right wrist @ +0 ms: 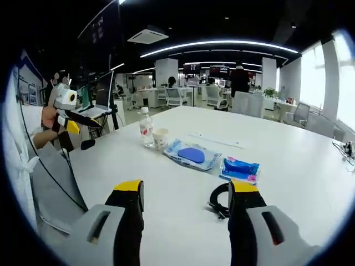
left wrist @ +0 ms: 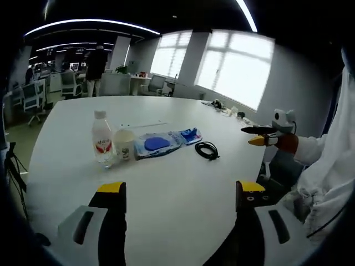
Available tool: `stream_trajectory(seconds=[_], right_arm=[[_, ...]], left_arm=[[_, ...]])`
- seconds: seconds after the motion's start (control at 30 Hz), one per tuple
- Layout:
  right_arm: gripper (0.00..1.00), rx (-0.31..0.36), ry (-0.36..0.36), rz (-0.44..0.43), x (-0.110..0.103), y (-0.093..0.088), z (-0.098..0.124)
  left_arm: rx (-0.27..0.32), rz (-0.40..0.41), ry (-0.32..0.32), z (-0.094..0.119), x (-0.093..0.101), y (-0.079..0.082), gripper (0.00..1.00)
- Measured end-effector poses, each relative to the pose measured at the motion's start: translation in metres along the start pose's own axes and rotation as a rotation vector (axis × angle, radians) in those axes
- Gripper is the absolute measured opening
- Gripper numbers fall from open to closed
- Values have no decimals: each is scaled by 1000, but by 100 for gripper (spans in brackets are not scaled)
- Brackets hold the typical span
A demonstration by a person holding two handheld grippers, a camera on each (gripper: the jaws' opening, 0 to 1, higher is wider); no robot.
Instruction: Arrange the tabletop items into an orderly group along one side of the table until the central work area is clear of visible clutter.
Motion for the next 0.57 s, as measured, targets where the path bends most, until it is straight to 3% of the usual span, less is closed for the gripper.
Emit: stream_trajectory(seconds=[0.57], right_arm=[[60, -25, 3, -9, -1, -10, 6]], left_arm=[[-9, 19, -7, -2, 6, -7, 82]])
Point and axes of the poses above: the point that each gripper's makers call its tool centre point, and the gripper's own axes: z roughly backward along the fingers, x roughly to its right, y roughly out of its top, the point moved 6 cm from there along z, roughly backward along the fingers, and after that the axes turned 2 degrees about -z, right-handed, at the moved point
